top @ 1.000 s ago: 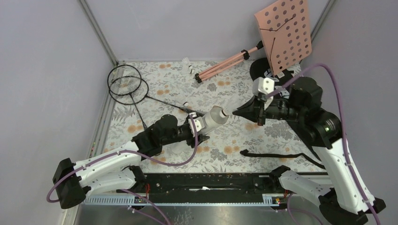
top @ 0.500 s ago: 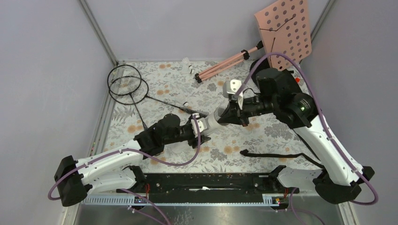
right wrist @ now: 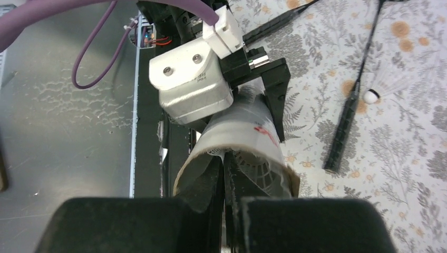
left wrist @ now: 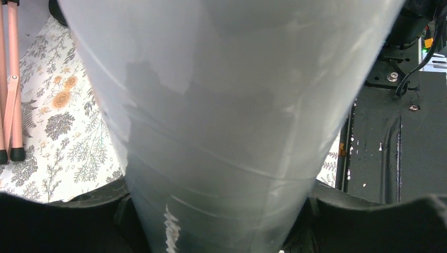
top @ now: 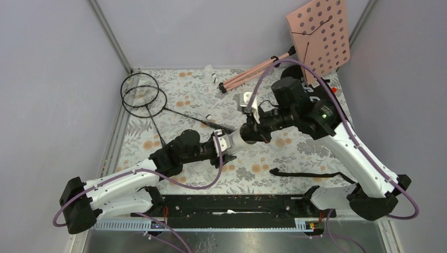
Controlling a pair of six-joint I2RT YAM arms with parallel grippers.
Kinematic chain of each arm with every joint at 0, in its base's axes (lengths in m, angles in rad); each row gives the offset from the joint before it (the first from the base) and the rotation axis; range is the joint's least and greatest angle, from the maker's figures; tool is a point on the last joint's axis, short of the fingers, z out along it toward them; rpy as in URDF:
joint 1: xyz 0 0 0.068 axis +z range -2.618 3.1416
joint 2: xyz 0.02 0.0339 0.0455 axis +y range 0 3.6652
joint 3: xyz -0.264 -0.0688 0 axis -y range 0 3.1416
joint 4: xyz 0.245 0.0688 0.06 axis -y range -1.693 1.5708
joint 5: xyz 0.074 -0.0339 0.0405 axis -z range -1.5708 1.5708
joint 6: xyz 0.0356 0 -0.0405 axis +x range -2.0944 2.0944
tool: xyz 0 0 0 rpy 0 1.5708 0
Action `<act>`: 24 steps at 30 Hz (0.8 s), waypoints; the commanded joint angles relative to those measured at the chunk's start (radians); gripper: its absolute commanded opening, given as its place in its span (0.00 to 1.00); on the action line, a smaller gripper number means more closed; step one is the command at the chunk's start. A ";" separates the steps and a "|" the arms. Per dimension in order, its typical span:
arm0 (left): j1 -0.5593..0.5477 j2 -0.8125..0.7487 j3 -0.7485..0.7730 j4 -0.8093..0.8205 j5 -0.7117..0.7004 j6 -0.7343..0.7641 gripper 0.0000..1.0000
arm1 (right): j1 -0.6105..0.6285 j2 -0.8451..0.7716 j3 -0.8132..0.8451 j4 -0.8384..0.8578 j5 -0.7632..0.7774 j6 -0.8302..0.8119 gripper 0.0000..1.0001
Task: Pack up the badminton gear
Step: Place the shuttlecock at the shuttle tube.
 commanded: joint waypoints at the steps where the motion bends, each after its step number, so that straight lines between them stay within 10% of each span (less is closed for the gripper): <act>1: -0.007 -0.005 -0.028 0.010 0.068 -0.025 0.54 | 0.042 0.078 0.041 0.017 0.000 0.015 0.00; 7: -0.007 -0.016 -0.034 0.024 0.032 -0.041 0.54 | 0.064 0.134 0.080 0.018 0.010 0.012 0.05; 18: -0.008 -0.063 -0.072 0.046 -0.082 -0.099 0.55 | 0.064 -0.001 0.182 -0.056 0.226 -0.067 0.69; 24: -0.007 -0.116 -0.102 0.055 -0.209 -0.156 0.54 | 0.064 -0.202 -0.026 0.294 0.476 0.056 0.99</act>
